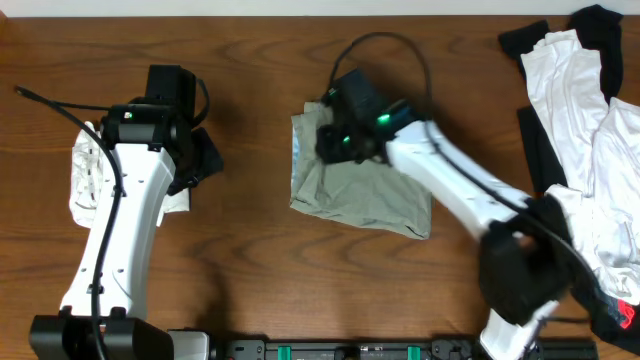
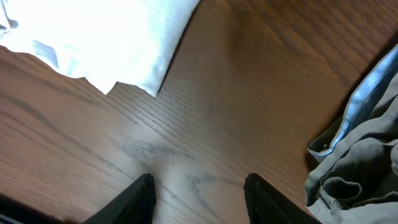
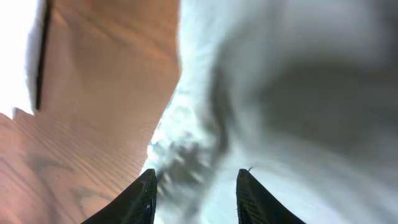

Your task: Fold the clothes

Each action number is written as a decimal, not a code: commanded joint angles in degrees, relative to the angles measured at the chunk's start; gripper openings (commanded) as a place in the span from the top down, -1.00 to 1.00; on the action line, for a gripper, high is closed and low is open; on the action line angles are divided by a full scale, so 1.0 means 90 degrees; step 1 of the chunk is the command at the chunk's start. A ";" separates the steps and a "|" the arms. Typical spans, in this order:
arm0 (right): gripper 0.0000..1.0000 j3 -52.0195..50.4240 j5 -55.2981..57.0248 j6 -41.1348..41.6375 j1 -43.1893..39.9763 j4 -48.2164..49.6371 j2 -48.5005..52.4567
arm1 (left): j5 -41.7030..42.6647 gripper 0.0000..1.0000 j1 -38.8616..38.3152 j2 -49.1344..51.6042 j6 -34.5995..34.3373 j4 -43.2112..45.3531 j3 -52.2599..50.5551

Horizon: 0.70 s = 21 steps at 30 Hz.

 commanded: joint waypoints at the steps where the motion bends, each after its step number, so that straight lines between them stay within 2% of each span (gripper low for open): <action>1: 0.18 0.0095 0.0328 -0.0243 -0.0663 -0.0238 -0.0916 | 0.0476 0.00 0.0012 -0.0022 0.0046 0.0000 0.0000; 3: 0.17 0.0095 0.0364 -0.0245 -0.1001 -0.0474 -0.1132 | 0.0894 -0.04 -0.0036 -0.0022 0.0068 0.0070 0.0000; 6: 0.19 0.0092 0.0364 -0.0248 -0.1426 -0.0935 -0.1173 | 0.1780 -0.05 -0.0240 -0.0022 0.0495 0.0357 0.0000; 10: 0.23 0.0005 0.0367 -0.0294 -0.1695 -0.1428 -0.0891 | 0.2596 -0.05 -0.0848 -0.0022 0.1037 0.0911 -0.0005; 13: 0.31 -0.0107 0.0391 -0.0291 -0.1707 -0.1552 -0.0583 | 0.2613 -0.05 -0.1445 0.0010 0.1435 0.1236 -0.0007; 16: 0.55 -0.0165 0.0459 -0.0289 -0.1693 -0.1581 -0.0197 | 0.2611 -0.05 -0.2045 0.0117 0.1870 0.1467 -0.0007; 21: 0.63 -0.0170 0.0505 -0.0289 -0.1678 -0.1591 0.0391 | 0.2203 -0.05 -0.2628 0.0534 0.2086 0.1719 -0.0007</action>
